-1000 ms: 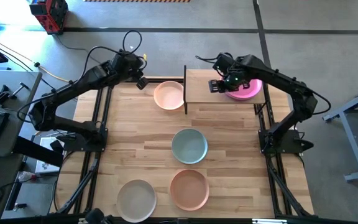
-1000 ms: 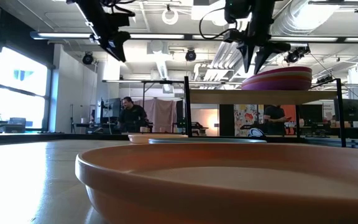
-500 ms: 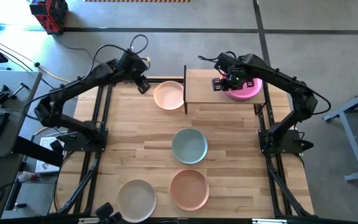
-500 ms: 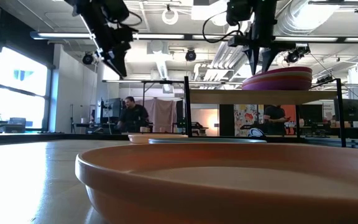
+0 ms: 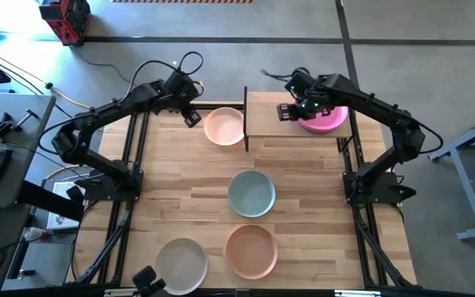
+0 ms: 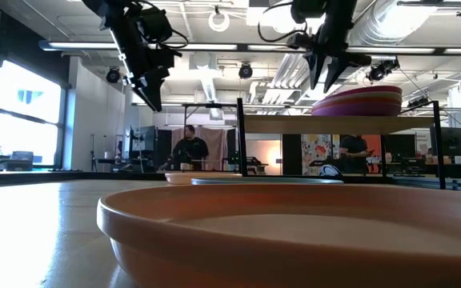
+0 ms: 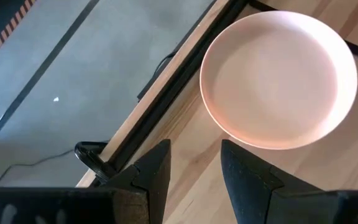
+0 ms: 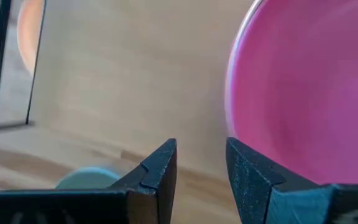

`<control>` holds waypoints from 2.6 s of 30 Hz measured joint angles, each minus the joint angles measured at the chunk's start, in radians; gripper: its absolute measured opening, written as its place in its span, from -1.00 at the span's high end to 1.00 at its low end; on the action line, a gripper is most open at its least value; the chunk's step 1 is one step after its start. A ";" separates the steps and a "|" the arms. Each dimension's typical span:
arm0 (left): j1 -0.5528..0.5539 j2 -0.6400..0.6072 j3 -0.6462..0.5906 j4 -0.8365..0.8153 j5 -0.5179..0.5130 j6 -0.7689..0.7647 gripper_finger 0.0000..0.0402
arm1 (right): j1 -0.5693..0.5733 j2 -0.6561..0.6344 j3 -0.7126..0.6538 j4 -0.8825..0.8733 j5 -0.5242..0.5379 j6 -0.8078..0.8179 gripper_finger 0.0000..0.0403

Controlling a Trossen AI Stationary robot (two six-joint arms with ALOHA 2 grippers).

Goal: Place and stack plates onto a shelf
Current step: Adjust the stacked plates on the shelf, then put the light orange plate on the shelf

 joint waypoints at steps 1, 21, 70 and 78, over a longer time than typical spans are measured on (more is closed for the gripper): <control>0.000 0.000 0.000 0.000 0.000 0.000 0.35 | 0.004 0.000 -0.008 0.000 -0.005 0.003 0.42; 0.002 0.106 0.000 0.000 0.010 0.035 0.35 | -0.016 -0.002 -0.053 -0.082 0.065 0.020 0.42; -0.180 0.381 0.000 0.076 0.220 0.628 0.35 | 0.012 -0.017 0.045 -0.028 0.074 -0.107 0.42; -0.197 0.410 0.000 0.080 0.223 0.620 0.35 | 0.012 -0.017 0.045 -0.028 0.074 -0.107 0.42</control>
